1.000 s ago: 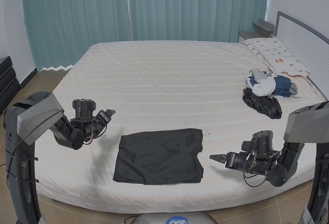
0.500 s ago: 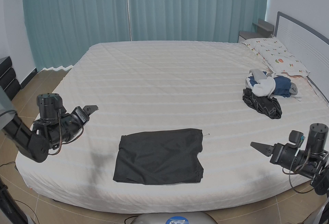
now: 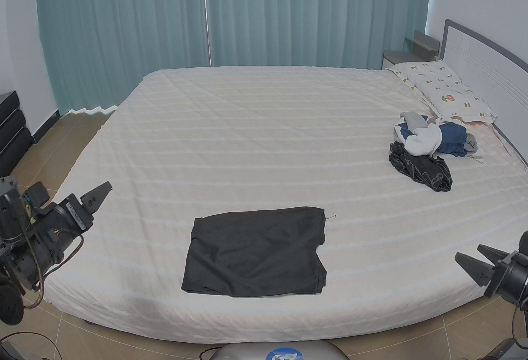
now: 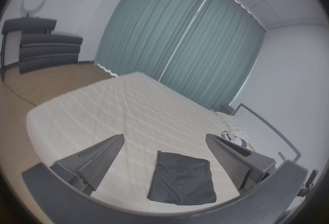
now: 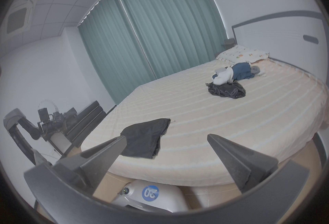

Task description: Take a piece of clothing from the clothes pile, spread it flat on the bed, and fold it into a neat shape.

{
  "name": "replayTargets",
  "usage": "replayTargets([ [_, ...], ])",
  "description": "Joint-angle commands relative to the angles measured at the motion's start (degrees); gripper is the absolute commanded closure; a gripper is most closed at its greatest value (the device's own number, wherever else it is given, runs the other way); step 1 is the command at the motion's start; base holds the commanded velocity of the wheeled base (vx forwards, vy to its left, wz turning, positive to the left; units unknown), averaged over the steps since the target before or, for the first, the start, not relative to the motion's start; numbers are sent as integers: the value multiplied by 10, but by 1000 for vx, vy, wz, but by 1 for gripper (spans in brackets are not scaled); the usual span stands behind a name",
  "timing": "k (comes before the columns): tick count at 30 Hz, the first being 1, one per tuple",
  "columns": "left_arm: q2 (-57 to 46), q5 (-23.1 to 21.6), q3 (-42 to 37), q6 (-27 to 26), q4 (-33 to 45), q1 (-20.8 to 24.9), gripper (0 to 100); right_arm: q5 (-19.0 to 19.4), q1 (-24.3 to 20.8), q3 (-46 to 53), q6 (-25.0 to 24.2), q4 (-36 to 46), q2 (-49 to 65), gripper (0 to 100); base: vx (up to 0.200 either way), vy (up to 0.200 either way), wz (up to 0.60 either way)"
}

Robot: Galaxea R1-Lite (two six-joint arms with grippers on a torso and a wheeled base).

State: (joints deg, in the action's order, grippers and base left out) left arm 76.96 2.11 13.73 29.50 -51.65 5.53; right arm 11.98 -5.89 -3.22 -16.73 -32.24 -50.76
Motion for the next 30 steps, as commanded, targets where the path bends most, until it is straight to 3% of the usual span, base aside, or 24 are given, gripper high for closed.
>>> replayTargets([
  [1, -340, 100, -103, -125, 125, 1, 0, -4, 23, -30, 106, 291, 376, 0, 0, 0, 0],
  [2, -382, 112, -97, -135, 177, 0, 0, -4, 25, -30, 116, 311, 404, 0, 0, 0, 0],
  [3, -382, 112, -97, -135, 177, 0, 0, -4, 25, -30, 116, 311, 404, 0, 0, 0, 0],
  [4, -473, 134, -81, -174, 284, -1, 0, -5, 33, -32, 138, 338, 447, 0, 0, 0, 0],
  [7, -595, 149, -46, -227, 425, -3, 0, -6, 47, -40, 173, 373, 493, 0, 0, 0, 0],
  [9, -642, 149, -25, -246, 488, -8, 0, -9, 58, -45, 180, 388, 507, 0, 0, 0, 0],
  [11, -687, 149, -9, -262, 544, -28, 0, -37, 58, -46, 187, 391, 508, 0, 0, 0, 0],
  [15, -740, 142, -13, -298, 563, -68, 0, -80, 58, -42, 192, 389, 508, 0, 0, 0, 0],
  [19, -759, 143, -17, -318, 563, -62, 0, -85, 58, -18, 200, 380, 508, 0, 0, 0, 0],
  [23, -766, 128, -72, -318, 526, -60, 0, -86, 58, 32, 202, 265, 508, 0, 0, 0, 0],
  [27, -766, 93, -137, -322, 453, -60, 0, -94, 58, 32, 194, 280, 508, 0, 0, 0, 0],
  [30, -767, 78, -137, -306, 480, -60, 0, -92, 58, 32, 183, 281, 508, 0, 0, 0, 0],
])
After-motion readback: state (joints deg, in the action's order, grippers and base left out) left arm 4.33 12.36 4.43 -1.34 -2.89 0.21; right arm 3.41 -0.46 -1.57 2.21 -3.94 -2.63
